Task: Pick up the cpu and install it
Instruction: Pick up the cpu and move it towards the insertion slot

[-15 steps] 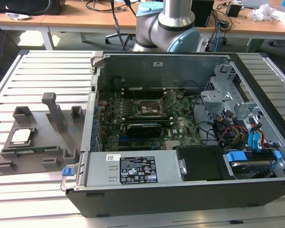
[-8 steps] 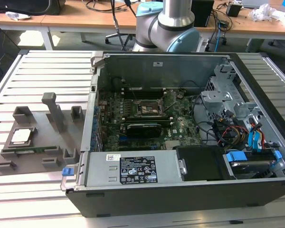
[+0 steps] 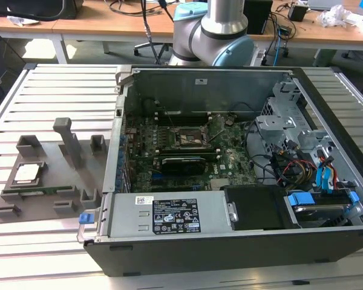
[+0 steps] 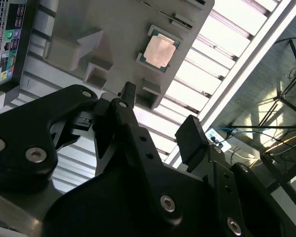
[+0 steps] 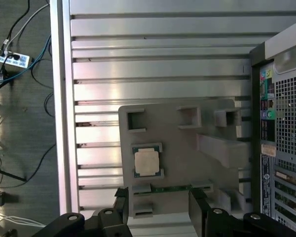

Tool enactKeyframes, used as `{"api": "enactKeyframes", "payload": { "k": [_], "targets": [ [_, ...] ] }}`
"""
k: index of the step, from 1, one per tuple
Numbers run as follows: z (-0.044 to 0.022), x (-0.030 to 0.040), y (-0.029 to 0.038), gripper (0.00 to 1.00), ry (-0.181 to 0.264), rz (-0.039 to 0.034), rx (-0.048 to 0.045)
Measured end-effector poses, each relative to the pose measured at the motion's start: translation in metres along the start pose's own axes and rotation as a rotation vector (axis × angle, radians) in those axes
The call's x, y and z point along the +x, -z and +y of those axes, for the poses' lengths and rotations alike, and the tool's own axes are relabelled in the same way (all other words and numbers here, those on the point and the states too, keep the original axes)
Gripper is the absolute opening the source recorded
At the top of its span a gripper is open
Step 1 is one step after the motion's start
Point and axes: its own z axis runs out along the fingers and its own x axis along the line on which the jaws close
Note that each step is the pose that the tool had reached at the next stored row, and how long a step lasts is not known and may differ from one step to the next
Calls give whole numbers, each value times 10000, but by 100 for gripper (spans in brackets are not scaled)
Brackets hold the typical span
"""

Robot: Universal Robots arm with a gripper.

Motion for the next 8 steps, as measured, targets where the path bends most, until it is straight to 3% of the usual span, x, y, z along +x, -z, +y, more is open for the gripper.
{"api": "enactKeyframes", "payload": {
  "k": [8],
  "targets": [
    [2,2,-71,60,0,1,1]
  ]
}}
